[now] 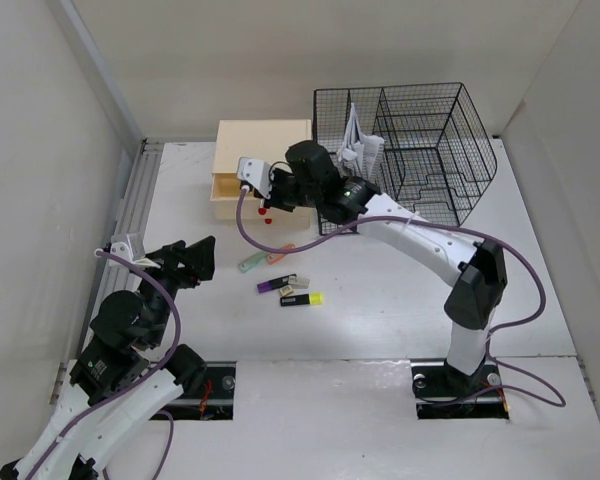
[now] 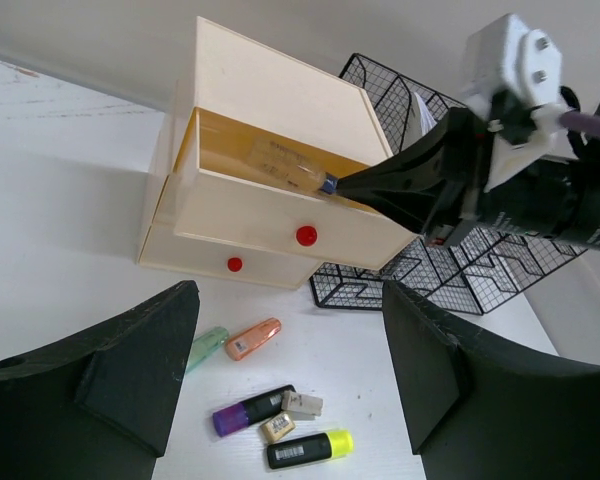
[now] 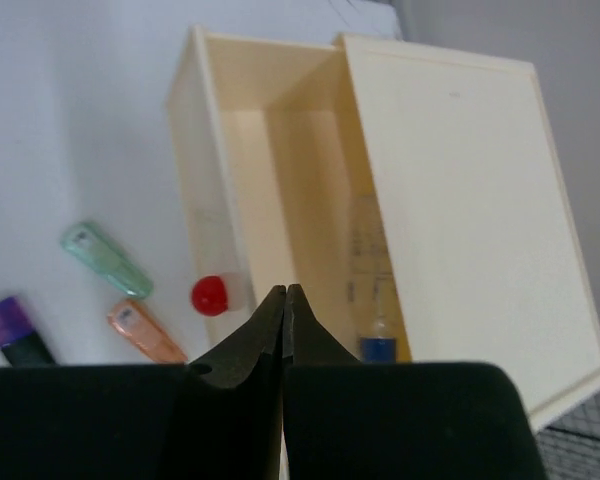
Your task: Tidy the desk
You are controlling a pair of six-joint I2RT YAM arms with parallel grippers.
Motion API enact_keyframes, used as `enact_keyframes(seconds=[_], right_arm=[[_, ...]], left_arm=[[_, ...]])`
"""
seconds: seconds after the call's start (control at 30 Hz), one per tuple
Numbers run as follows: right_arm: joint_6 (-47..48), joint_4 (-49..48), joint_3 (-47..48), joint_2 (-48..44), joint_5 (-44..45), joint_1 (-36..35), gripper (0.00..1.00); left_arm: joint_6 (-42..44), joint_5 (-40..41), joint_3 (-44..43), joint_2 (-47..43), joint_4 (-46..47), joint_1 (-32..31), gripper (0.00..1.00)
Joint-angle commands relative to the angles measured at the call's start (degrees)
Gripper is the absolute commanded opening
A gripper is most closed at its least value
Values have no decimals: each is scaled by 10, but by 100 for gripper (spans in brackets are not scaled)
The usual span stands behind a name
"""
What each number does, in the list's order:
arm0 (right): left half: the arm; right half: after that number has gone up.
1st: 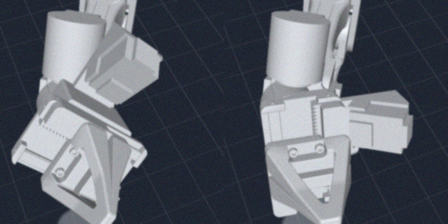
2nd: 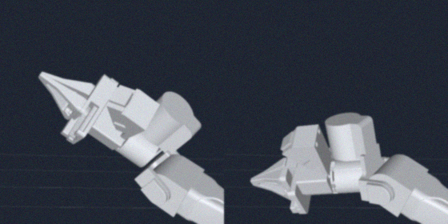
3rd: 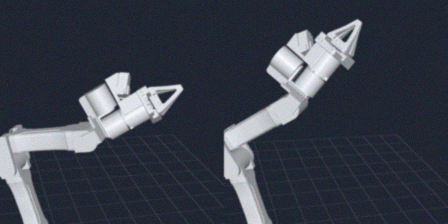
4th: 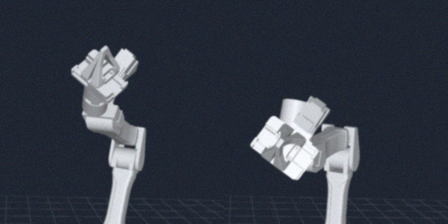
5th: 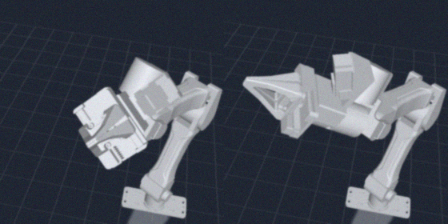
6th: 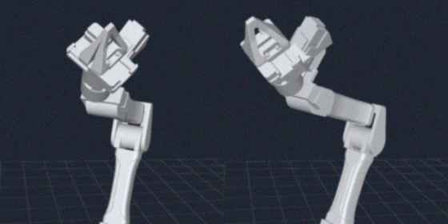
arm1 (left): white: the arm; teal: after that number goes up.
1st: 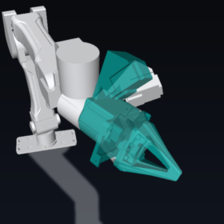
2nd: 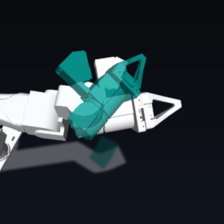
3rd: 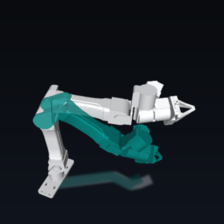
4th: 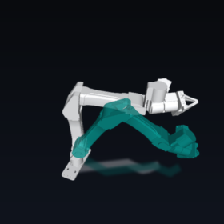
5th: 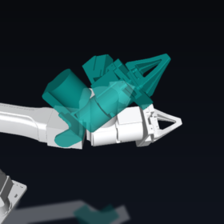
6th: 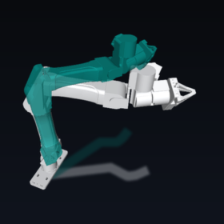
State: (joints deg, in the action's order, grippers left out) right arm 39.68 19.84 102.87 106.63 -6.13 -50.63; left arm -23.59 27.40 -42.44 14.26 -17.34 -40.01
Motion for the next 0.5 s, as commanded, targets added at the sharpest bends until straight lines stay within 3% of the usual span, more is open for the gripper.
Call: enact_keyframes(seconds=[0.0,0.13,0.27,0.4,0.47], right_arm=[[-36,24,35,-46,-176,18,0],[-36,48,22,-51,-320,37,0],[-16,102,34,-29,-367,49,0],[8,172,74,9,-366,49,0],[16,181,88,30,-316,49,0]], left_arm=[[3,-4,3,-5,30,3,71],[3,-4,3,-5,30,3,71],[-2,-4,3,-5,30,3,71],[-2,-4,3,-5,25,3,71],[-2,-4,3,-5,25,3,71]])
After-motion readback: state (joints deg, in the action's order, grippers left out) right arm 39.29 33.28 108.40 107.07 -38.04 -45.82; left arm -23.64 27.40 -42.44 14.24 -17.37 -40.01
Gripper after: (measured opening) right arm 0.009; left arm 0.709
